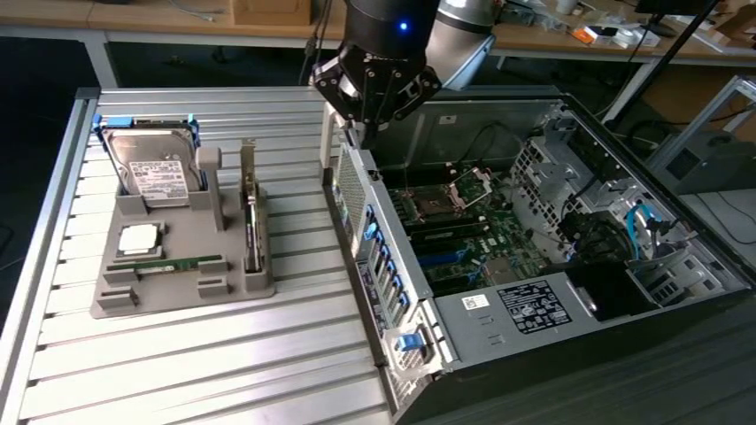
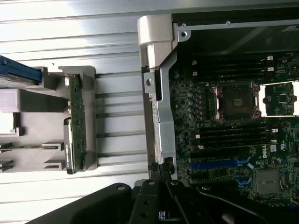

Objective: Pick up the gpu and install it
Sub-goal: 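Reach for the gpu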

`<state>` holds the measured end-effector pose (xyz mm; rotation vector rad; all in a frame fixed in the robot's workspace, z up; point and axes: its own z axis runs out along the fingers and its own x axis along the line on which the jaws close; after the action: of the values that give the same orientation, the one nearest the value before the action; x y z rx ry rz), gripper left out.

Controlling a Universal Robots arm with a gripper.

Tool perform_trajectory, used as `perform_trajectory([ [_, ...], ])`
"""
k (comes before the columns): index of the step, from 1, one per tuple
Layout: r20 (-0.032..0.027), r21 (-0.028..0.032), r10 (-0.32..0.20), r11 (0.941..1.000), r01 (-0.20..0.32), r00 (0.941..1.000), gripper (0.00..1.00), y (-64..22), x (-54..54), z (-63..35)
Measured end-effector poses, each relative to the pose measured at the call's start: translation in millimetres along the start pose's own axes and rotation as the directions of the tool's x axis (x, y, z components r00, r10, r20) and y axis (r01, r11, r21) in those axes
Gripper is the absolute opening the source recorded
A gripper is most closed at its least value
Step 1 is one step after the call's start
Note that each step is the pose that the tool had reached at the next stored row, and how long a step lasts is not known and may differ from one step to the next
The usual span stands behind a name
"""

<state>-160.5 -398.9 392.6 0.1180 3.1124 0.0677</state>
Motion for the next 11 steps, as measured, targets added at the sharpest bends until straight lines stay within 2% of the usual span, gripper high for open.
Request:
perform_trajectory([
  [11, 0.0000, 0.0000, 0.000, 1.0000, 0.000, 1.0000, 0.11, -0.6, 7.9, 0.2],
])
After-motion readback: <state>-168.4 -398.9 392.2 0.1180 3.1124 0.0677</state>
